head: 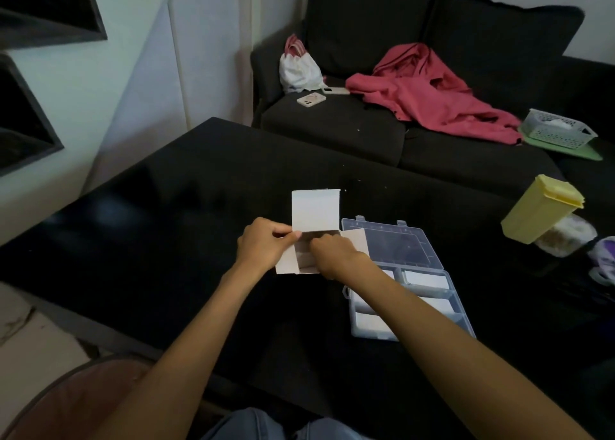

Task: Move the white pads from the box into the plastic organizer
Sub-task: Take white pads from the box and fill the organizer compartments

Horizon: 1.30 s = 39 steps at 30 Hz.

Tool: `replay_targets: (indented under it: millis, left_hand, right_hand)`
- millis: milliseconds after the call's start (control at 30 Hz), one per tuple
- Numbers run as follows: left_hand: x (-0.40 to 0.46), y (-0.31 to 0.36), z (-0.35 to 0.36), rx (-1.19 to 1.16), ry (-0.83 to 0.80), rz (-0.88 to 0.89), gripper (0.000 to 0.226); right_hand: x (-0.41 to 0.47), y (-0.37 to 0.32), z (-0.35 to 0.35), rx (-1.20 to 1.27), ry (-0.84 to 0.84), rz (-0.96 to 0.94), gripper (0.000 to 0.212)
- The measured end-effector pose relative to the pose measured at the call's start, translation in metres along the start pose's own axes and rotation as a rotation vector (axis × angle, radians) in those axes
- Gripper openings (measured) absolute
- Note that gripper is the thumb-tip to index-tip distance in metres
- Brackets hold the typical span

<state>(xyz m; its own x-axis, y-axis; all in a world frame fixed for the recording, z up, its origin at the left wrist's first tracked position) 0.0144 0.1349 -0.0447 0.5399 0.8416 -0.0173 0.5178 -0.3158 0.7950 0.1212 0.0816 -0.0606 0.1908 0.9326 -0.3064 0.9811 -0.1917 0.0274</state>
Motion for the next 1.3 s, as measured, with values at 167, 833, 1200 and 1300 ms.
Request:
replay_targets:
  millis: [167, 833, 1200, 1300]
  left_hand:
    - [0.004, 0.000, -0.001, -0.025, 0.019, -0.022, 0.025]
    - [0.011, 0.000, -0.004, 0.147, -0.050, -0.076, 0.029]
    - [0.011, -0.004, -0.007, 0.308, 0.064, -0.136, 0.039]
    - [0.011, -0.010, -0.003, 0.352, 0.091, -0.140, 0.044]
  right_hand:
    - [0.007, -0.002, -0.008, -0.034, 0.158, -0.004, 0.028]
    - [-0.051, 0.014, -0.042, -0.168, 0.575, -0.254, 0.022]
    - [-0.056, 0.066, -0.012, 1.188, 0.201, 0.185, 0.024]
    - [-0.059, 0.076, 0.002, 1.335, 0.103, 0.251, 0.027]
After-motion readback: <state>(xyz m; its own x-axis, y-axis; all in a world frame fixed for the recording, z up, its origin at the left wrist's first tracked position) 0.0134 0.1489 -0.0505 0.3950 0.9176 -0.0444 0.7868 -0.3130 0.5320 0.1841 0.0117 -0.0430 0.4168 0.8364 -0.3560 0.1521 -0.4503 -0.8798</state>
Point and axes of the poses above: each hand's wrist, its own x-axis towards the middle knuckle, its own z-axis out of the palm, y = z × x, the point moved 6 cm from there along x, towards the middle knuckle, and after that the axes turned 2 degrees about -x, right-handed, at the moved point
